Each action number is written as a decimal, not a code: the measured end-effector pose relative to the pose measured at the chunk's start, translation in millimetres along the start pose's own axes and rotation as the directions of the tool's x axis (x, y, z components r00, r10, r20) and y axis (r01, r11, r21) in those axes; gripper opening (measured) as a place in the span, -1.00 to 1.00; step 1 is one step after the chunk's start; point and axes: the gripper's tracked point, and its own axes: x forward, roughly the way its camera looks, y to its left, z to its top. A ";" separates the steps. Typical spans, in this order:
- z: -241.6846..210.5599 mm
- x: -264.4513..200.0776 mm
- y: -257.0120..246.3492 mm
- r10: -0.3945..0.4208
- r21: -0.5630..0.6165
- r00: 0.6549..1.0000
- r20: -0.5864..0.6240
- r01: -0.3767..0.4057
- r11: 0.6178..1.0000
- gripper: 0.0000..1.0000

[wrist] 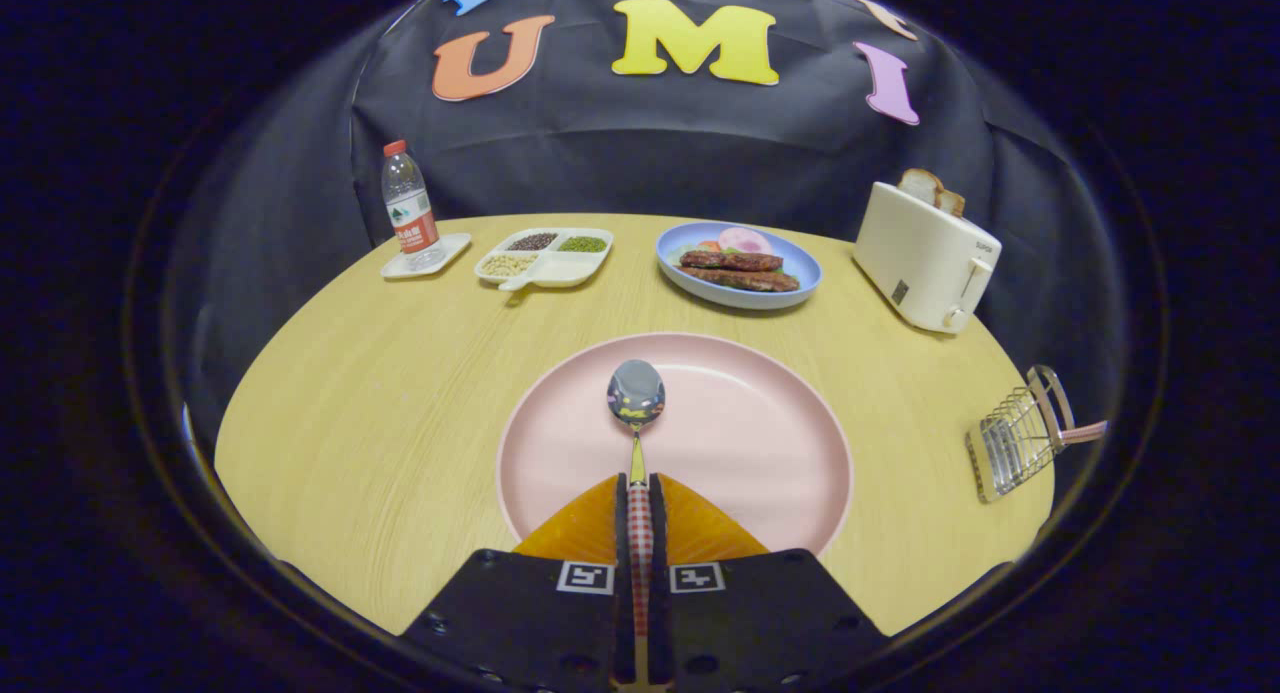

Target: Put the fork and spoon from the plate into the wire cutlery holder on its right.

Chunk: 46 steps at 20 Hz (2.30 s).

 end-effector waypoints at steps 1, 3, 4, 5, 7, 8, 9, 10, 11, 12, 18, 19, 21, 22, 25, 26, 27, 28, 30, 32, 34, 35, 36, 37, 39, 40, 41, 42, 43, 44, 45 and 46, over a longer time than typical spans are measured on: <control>2.5 -9.4 -4.7 -0.005 0.001 1.000 -0.003 0.005 1.000 -0.89; 12.1 -29.7 -17.7 -0.019 -0.013 1.000 0.005 0.019 1.000 -0.89; 18.8 -40.7 -24.6 -0.022 -0.017 1.000 0.014 0.022 1.000 -0.89; 26.1 -52.0 -32.4 -0.024 -0.021 0.999 0.022 0.024 0.999 -0.90; 41.4 -75.8 -51.8 -0.028 -0.024 0.999 0.039 0.029 0.999 -0.89; 50.0 -88.8 -62.8 -0.027 -0.022 0.998 0.050 0.028 0.999 -0.89; 57.4 -101.5 -74.4 -0.024 -0.021 0.998 0.057 0.025 0.999 -0.89; 64.3 -114.0 -87.6 -0.022 -0.021 0.998 0.058 0.023 1.000 -0.89; 69.6 -126.1 -103.1 -0.023 -0.023 0.998 0.057 0.024 0.999 -0.89; 73.9 -137.9 -120.1 -0.029 -0.026 0.998 0.050 0.031 0.999 -0.90; 95.0 -189.4 -234.6 -0.086 -0.058 0.996 0.019 0.087 0.994 -0.89; 95.8 -193.8 -252.1 -0.097 -0.059 0.995 0.015 0.098 0.993 -0.89; 92.9 -198.6 -278.2 -0.098 -0.054 0.995 -0.011 0.097 0.994 -0.89; 87.5 -199.5 -289.1 -0.093 -0.046 0.995 -0.043 0.091 0.995 -0.89; 67.3 -197.2 -315.0 -0.072 -0.021 0.983 -0.168 0.070 0.997 -0.89; 64.4 -195.3 -322.0 -0.067 -0.017 0.979 -0.195 0.065 0.998 -0.89; 59.0 -192.3 -326.4 -0.060 -0.017 0.972 -0.226 0.058 0.998 -0.89; 53.6 -190.1 -331.6 -0.057 -0.020 0.962 -0.267 0.053 0.998 -0.89; 40.5 -184.1 -337.7 -0.039 -0.005 0.934 -0.356 0.040 0.999 -0.89; 31.8 -178.3 -340.7 -0.015 0.008 0.901 -0.433 0.020 1.000 -0.89; 34.4 -169.9 -345.5 -0.018 -0.004 0.881 -0.473 0.018 1.000 -0.89; 33.4 -168.5 -346.3 -0.019 -0.016 0.866 -0.499 0.013 1.000 -0.90; 33.9 -164.8 -347.5 -0.022 -0.019 0.853 -0.521 0.014 1.000 -0.89; 33.0 -160.6 -348.3 -0.024 -0.027 0.832 -0.555 0.011 1.000 -0.89; 34.9 -150.7 -347.2 -0.020 -0.031 0.796 -0.605 0.002 1.000 -0.89; 29.6 -149.1 -346.9 -0.018 -0.021 0.762 -0.647 0.005 1.000 -0.89; 26.3 -145.1 -346.7 -0.014 -0.002 0.729 -0.684 0.017 1.000 -0.89; 23.1 -141.8 -345.3 -0.005 0.017 0.693 -0.721 0.024 1.000 -0.89; 21.1 -136.7 -344.4 -0.001 0.026 0.666 -0.746 0.030 0.999 -0.89; 21.7 -131.3 -344.1 0.001 0.032 0.655 -0.756 0.035 0.999 -0.89; 23.7 -123.7 -343.3 0.006 0.041 0.651 -0.759 0.038 0.998 -0.89; 25.0 -117.7 -342.4 0.009 0.050 0.644 -0.765 0.045 0.998 -0.89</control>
